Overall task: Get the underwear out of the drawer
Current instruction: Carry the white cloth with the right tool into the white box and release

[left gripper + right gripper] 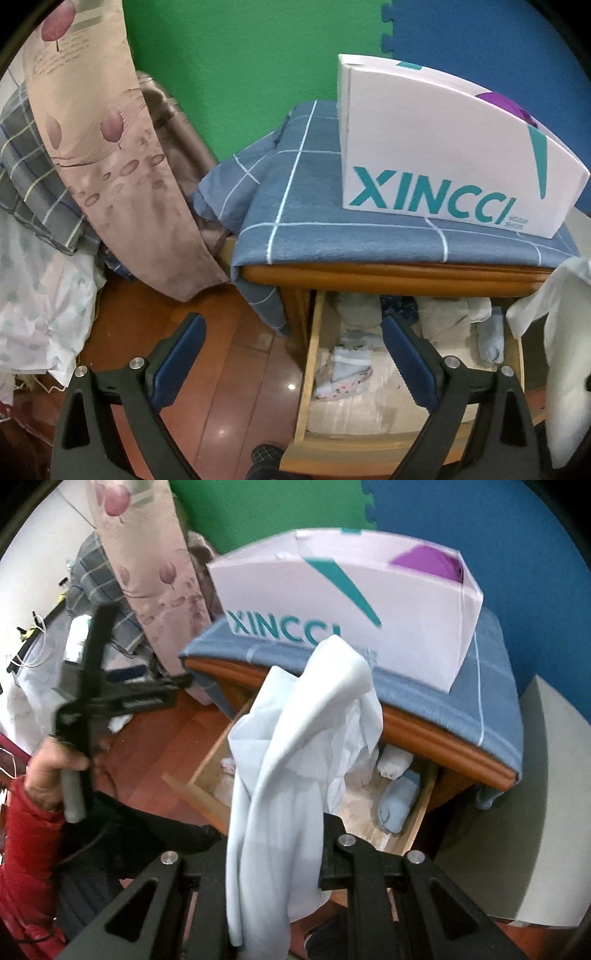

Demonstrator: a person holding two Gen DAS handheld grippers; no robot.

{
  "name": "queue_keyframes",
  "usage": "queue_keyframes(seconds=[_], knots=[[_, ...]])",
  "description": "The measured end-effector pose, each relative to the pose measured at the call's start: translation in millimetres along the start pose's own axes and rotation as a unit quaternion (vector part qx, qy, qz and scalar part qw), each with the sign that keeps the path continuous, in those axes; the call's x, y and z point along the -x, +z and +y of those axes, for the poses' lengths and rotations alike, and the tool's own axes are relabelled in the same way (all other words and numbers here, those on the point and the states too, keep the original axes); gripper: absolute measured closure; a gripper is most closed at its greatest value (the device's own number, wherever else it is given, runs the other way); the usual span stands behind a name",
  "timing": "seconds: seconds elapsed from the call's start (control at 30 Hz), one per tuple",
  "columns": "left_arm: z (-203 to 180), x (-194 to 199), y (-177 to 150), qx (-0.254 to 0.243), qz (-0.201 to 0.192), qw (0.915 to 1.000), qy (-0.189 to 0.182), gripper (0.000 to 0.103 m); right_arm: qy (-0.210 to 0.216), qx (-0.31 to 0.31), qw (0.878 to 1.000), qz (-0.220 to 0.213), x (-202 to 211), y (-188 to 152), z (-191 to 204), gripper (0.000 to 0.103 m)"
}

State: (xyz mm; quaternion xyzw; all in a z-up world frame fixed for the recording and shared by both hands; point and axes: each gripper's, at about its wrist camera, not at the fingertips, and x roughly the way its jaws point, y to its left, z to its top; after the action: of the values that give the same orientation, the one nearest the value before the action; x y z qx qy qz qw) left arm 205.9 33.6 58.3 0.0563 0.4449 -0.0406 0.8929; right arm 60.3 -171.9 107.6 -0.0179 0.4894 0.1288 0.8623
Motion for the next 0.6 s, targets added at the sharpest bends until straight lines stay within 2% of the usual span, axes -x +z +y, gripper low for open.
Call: queue_keyframes(seconds=[0.3,0.6], knots=[[-10,2,-2,-0.016,-0.001,0.9999,0.002,0.007,-0.006,0.027,0.996,-0.08,71,42,24,0.088],[-7,3,-1,-0.014,0.0,0.9999,-0.002,0.007,-0.042,0.041,0.984,-0.168,125,134,28,0.088]])
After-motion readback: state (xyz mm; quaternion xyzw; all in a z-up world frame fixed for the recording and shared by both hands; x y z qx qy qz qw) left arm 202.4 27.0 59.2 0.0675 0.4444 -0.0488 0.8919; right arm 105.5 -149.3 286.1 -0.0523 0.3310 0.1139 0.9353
